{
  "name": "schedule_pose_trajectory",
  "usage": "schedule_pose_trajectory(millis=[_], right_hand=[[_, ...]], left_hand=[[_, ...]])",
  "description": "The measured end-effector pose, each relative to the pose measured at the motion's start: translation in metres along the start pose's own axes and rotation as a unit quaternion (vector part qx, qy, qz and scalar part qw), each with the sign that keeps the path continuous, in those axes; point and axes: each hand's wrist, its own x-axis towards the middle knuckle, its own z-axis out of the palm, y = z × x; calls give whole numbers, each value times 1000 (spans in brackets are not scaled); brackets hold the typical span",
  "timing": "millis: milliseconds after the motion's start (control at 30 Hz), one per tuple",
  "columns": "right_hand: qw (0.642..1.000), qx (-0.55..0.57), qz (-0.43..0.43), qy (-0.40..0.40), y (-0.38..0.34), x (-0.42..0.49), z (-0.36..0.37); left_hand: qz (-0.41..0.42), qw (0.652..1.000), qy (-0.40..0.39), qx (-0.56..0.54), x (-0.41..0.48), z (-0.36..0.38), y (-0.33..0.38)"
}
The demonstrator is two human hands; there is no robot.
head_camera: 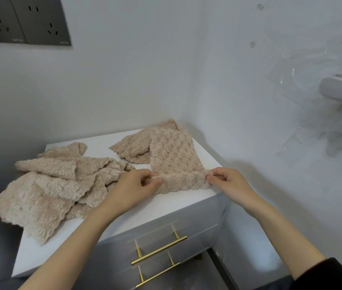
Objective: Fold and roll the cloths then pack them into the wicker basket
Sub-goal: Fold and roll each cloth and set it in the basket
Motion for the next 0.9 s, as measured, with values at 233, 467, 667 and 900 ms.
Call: schedule_pose_trajectory(millis=[233,467,667,900], right_hand=[[984,-133,38,116,-6,1,12],[888,-314,-266,206,-26,-18,41],[860,-400,-299,108,-28,-32,84],[845,-451,-277,81,-20,-30,77]], left_hand=[[-70,997,37,-9,4,11,3],[-89,995,43,25,8,14,5],[-99,994,41,27,9,14,6],[-95,993,46,52,8,14,9]])
